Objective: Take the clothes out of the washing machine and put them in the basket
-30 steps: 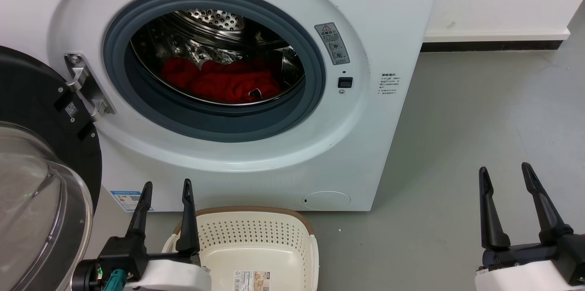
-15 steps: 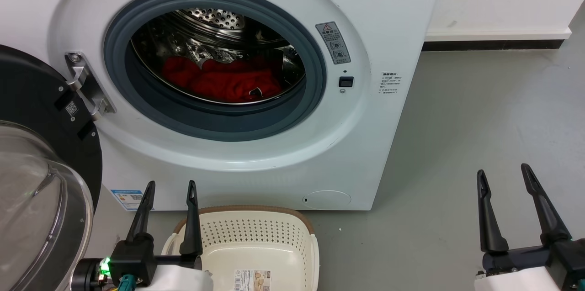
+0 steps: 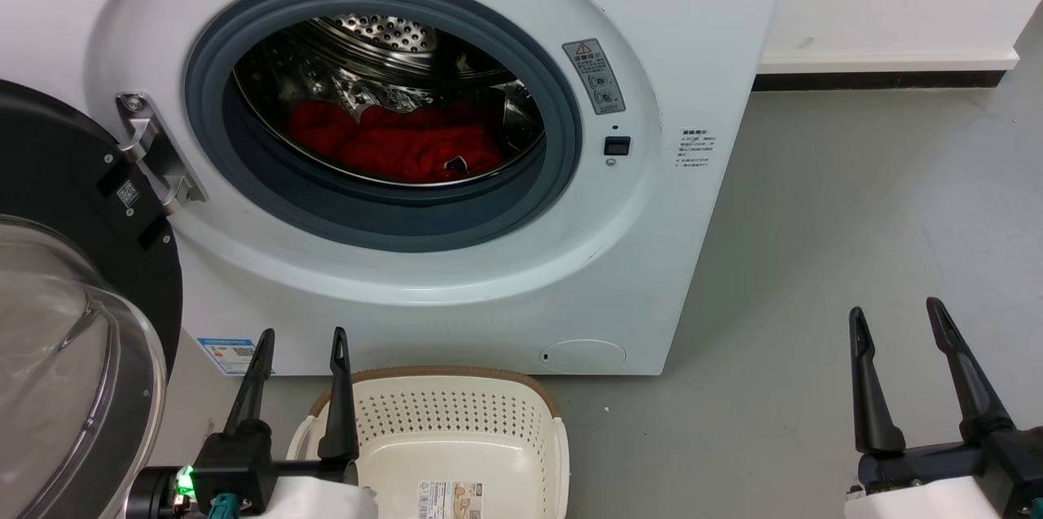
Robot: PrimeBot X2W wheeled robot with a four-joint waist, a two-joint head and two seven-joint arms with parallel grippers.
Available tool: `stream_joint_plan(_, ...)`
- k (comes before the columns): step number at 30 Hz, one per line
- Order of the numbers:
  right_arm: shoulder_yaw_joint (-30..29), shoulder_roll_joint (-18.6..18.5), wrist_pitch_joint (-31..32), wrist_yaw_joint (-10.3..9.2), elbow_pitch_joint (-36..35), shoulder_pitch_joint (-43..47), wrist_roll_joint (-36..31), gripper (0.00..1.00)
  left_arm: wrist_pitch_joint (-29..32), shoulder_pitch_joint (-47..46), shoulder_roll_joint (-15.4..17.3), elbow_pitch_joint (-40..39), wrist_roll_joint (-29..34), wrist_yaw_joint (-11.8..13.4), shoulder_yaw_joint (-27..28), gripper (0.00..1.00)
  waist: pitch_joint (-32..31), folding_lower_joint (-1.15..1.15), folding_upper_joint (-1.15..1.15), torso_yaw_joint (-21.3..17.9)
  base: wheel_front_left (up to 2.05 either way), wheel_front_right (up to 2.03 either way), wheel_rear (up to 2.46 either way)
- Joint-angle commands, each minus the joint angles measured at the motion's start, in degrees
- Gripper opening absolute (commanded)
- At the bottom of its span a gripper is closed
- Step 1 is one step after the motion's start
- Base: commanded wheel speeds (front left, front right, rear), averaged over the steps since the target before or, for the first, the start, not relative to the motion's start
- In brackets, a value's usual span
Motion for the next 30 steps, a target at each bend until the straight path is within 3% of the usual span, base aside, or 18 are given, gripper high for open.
stream_joint_plan(1,0.08,-0.07,-0.12,-0.04,0.1,0.34,0.51,1.0,-0.43,0.38,0.14,0.17,-0.22,0.16,0.09,1.0,-0.01,0.0,0.0,-0.02,0.0,0.0,0.0)
stream_joint_plan(10,0.62,-0.06,-0.12,-0.04,-0.17,-0.4,0.44,1.0,-0.37,-1.02,0.14,1.7,-0.92,-0.28,1.14,1.0,0.53,0.0,0.0,-0.54,0.0,0.0,0.0)
stream_joint_plan(17,1.24,-0.05,-0.12,-0.04,-1.24,-2.91,0.69,1.0,-0.32,-7.25,0.22,4.98,-1.14,-3.7,4.44,1.0,4.64,0.0,0.0,-2.3,0.0,0.0,0.0)
stream_joint_plan(24,2.01,-0.03,-0.12,-0.04,-2.74,-8.1,1.09,1.0,-0.32,-22.07,3.57,12.71,0.52,-5.97,6.94,1.0,13.69,0.0,0.0,-5.26,0.0,0.0,0.0)
stream_joint_plan(30,2.67,-0.03,-0.12,-0.05,-4.52,-13.22,2.92,1.0,-0.32,-35.82,9.12,19.82,1.09,-6.77,9.09,1.0,22.72,0.0,0.0,-10.11,0.0,0.0,0.0)
